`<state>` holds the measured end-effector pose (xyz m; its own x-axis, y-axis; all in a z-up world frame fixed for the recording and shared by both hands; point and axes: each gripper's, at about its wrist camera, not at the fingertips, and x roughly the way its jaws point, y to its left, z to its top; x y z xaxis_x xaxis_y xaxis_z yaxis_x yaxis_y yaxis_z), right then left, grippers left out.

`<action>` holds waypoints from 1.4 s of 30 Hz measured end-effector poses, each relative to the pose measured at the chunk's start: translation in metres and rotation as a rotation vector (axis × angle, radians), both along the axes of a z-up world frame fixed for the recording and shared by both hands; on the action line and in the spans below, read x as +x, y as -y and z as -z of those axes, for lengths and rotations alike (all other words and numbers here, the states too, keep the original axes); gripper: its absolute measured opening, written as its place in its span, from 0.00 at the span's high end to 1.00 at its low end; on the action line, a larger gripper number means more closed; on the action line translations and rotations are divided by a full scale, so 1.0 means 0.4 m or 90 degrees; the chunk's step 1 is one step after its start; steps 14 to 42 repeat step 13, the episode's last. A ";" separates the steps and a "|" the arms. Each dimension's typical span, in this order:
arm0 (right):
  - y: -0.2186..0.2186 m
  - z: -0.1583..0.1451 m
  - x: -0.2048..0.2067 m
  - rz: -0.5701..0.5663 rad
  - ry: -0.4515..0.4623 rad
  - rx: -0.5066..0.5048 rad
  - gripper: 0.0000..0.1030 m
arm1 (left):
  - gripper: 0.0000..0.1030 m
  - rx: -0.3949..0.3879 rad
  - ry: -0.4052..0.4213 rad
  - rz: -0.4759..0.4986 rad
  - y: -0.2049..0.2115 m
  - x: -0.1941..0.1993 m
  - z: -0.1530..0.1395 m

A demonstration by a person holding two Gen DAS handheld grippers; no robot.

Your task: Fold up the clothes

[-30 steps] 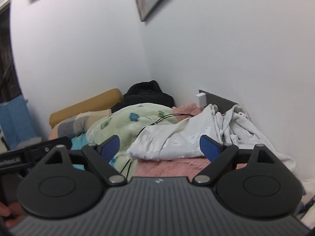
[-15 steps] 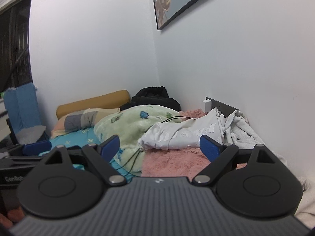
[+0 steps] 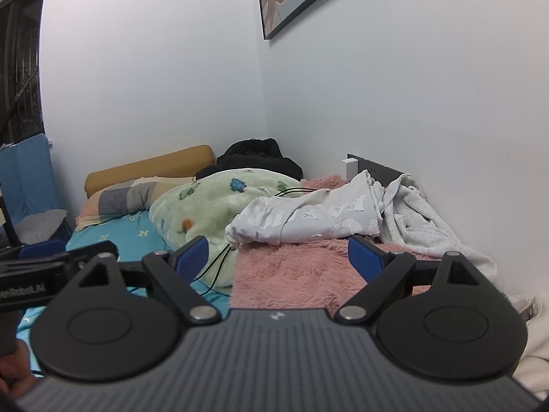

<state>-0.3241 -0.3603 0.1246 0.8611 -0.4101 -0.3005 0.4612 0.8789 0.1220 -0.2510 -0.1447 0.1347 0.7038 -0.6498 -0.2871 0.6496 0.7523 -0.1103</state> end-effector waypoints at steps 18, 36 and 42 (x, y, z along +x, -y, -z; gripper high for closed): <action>-0.008 -0.005 -0.006 0.009 -0.007 -0.006 0.13 | 0.00 -0.009 0.005 0.008 -0.029 -0.024 -0.009; -0.008 -0.005 -0.006 0.009 -0.007 -0.006 0.13 | 0.00 -0.009 0.005 0.008 -0.029 -0.024 -0.009; -0.008 -0.005 -0.006 0.009 -0.007 -0.006 0.13 | 0.00 -0.009 0.005 0.008 -0.029 -0.024 -0.009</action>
